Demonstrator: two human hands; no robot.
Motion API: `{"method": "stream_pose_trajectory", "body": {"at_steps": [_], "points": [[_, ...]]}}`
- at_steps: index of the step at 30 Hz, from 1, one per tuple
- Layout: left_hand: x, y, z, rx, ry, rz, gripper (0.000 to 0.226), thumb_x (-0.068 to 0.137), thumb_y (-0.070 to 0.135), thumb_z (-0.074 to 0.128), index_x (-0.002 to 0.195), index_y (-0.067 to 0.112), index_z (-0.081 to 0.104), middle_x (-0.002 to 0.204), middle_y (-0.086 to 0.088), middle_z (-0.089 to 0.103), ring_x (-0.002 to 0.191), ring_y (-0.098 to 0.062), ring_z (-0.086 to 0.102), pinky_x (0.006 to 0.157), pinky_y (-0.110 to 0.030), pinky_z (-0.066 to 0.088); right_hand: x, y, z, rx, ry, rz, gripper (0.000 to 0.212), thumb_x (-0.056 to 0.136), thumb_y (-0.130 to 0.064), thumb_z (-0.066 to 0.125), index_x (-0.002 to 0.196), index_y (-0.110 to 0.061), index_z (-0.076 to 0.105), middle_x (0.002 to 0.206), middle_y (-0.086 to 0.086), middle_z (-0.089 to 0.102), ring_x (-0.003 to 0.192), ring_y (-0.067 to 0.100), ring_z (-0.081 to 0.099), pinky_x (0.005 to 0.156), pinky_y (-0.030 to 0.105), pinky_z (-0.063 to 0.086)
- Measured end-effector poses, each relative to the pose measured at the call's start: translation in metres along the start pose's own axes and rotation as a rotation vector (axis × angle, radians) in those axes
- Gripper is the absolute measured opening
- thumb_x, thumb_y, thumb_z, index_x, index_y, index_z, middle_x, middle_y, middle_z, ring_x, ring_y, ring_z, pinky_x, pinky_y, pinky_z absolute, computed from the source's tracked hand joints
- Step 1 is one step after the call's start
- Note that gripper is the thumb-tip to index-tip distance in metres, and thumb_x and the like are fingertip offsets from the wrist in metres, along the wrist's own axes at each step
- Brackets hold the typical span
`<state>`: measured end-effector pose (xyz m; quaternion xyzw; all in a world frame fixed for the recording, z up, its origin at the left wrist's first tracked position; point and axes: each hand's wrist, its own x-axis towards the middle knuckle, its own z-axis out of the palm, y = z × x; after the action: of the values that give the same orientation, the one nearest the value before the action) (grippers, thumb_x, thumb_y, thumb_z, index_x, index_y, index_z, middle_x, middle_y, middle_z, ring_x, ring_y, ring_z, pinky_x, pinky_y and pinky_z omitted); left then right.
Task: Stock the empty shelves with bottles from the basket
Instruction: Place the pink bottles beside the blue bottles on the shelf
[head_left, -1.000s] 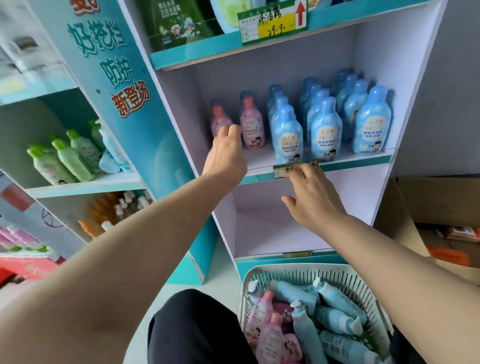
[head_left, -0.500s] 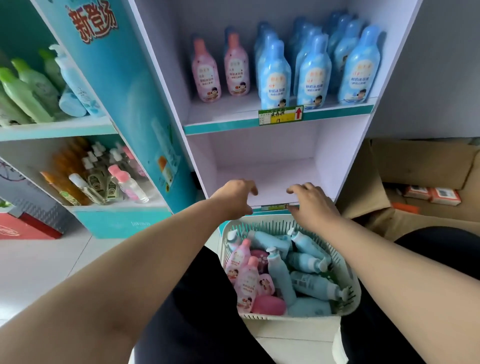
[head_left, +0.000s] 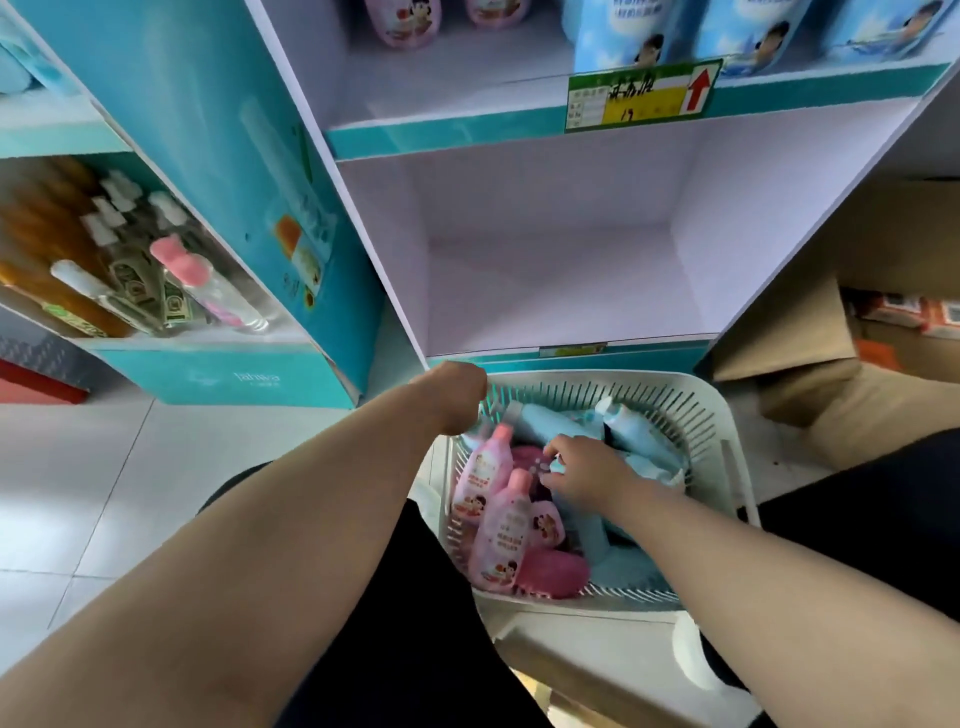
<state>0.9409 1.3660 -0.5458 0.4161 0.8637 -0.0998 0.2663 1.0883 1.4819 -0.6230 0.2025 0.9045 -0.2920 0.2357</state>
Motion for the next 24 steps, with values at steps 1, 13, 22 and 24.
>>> {"method": "stream_pose_trajectory", "body": {"at_steps": [1, 13, 22, 24], "points": [[0.002, -0.003, 0.002, 0.009, -0.011, 0.004, 0.036, 0.091, 0.001, 0.045, 0.124, 0.003, 0.057, 0.127, -0.013, 0.059, 0.118, -0.029, 0.054, 0.098, -0.033, 0.044, 0.003, -0.004, 0.007, 0.016, -0.014, -0.009, 0.027, 0.087, -0.030, 0.054, 0.105, -0.011, 0.058, 0.099, 0.006, 0.060, 0.095, 0.026, 0.056, 0.075, 0.031, 0.042], [0.018, -0.011, 0.006, 0.002, -0.003, 0.039, 0.032, 0.091, 0.006, 0.049, 0.121, 0.003, 0.058, 0.124, -0.013, 0.060, 0.115, -0.029, 0.056, 0.098, -0.038, 0.046, 0.001, -0.028, 0.029, 0.424, -0.081, 0.058, 0.015, 0.084, -0.023, 0.062, 0.086, -0.017, 0.050, 0.087, 0.002, 0.059, 0.081, 0.015, 0.054, 0.073, 0.030, 0.046], [0.025, 0.020, 0.027, 0.060, -0.013, 0.043, 0.037, 0.095, 0.023, 0.051, 0.129, 0.009, 0.052, 0.132, -0.011, 0.053, 0.121, -0.028, 0.051, 0.097, -0.034, 0.043, -0.050, -0.018, -0.064, 0.093, 0.215, -0.193, 0.029, 0.083, -0.027, 0.068, 0.105, -0.018, 0.051, 0.096, -0.002, 0.065, 0.089, 0.019, 0.059, 0.074, 0.033, 0.045], [0.029, 0.028, 0.038, 0.157, 0.002, 0.044, 0.038, 0.097, 0.022, 0.047, 0.133, 0.011, 0.047, 0.137, -0.010, 0.050, 0.127, -0.027, 0.047, 0.100, -0.034, 0.040, -0.059, -0.018, -0.084, 0.012, 0.252, -0.238, 0.028, 0.085, -0.024, 0.065, 0.108, -0.018, 0.049, 0.099, 0.000, 0.065, 0.090, 0.023, 0.059, 0.070, 0.032, 0.041]]}}
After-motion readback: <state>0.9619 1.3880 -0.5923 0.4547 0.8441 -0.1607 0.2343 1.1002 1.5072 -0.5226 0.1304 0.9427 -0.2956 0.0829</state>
